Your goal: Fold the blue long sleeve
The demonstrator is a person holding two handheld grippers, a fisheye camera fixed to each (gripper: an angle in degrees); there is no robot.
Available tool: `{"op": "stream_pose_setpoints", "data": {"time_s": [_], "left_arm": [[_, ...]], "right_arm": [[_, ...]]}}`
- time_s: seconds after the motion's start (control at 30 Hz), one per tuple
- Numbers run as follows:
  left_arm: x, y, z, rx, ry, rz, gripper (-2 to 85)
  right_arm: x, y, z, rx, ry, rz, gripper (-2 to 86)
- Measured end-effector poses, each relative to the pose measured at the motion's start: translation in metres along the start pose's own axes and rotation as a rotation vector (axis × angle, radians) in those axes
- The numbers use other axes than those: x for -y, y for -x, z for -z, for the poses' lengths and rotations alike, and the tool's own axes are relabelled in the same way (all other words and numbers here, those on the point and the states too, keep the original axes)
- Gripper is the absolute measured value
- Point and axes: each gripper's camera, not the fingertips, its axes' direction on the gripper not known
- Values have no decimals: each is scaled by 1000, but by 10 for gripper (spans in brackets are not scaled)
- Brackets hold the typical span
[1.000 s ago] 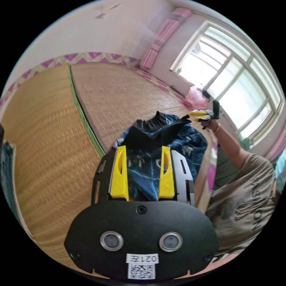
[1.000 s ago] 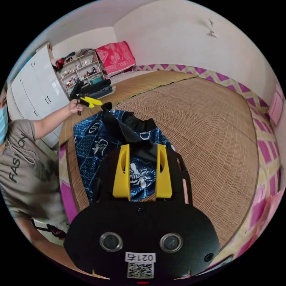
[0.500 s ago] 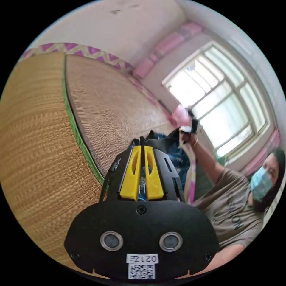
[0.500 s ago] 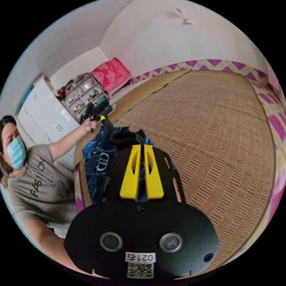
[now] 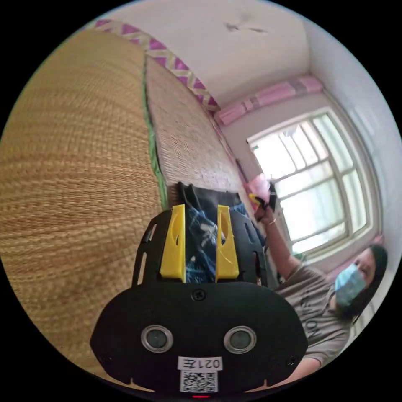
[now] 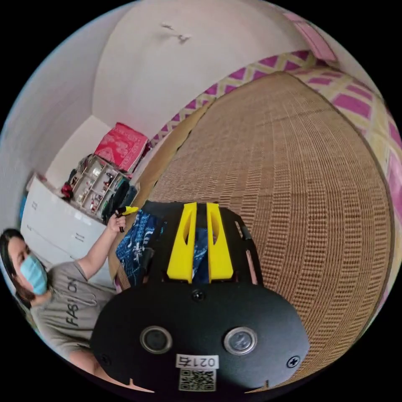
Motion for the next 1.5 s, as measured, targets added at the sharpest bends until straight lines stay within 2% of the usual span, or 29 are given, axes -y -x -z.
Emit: {"op": "stream_pose_setpoints", "data": {"time_s": [0.07, 0.17, 0.23, 0.27, 0.3, 0.37, 0.5, 0.57, 0.63, 0.7, 0.73, 0.77, 0.8, 0.9, 0.97, 1.03, 1.27, 1.5], "left_arm": [[-17, -69, -16, 57, 156, -140, 108], [-57, -145, -40, 204, 275, -286, 99], [-80, -168, -55, 294, 336, -335, 82], [-95, -169, -64, 417, 392, -332, 51], [-103, -170, -63, 454, 381, -338, 35], [-119, -168, -31, 416, 277, -307, 2], [-134, -167, 11, 386, 204, -188, -8], [-146, -206, 37, 303, 60, -255, -9], [-153, -249, 38, 240, 0, -363, -9], [-156, -277, 7, 334, 97, -426, -9], [-158, -274, -23, 461, 232, -403, -9], [-166, -270, -29, 470, 219, -411, -9], [-169, -270, -21, 460, 182, -403, -10], [-165, -283, -11, 453, 228, -407, -10], [-169, -305, -14, 533, 230, -457, -10], [-169, -317, -13, 574, 225, -470, -10], [-152, -328, 16, 494, 230, -394, -10], [-154, -325, 62, 404, 237, -270, -9]], "right_arm": [[-8, 63, -11, 27, 100, 162, 5], [-46, 158, -40, -16, 276, 357, -6], [-75, 191, -58, -125, 364, 390, -8], [-94, 201, -68, -286, 416, 402, -9], [-113, 207, -66, -351, 382, 435, -9], [-123, 208, -42, -330, 278, 361, -9], [-126, 232, 0, -363, 228, 282, -7], [-131, 256, 28, -334, 148, 267, -7], [-137, 287, 47, -292, 82, 292, -7], [-148, 318, 32, -354, 175, 329, -6], [-152, 323, 22, -421, 221, 346, -6], [-166, 331, 4, -548, 292, 405, -7], [-172, 348, 6, -612, 252, 452, -7], [-183, 381, -8, -763, 264, 574, -6], [-186, 390, -7, -797, 257, 601, -6], [-180, 391, 1, -778, 264, 579, -6], [-163, 376, 43, -675, 254, 472, -9], [-172, 317, 121, -510, 174, 179, -10]]}}
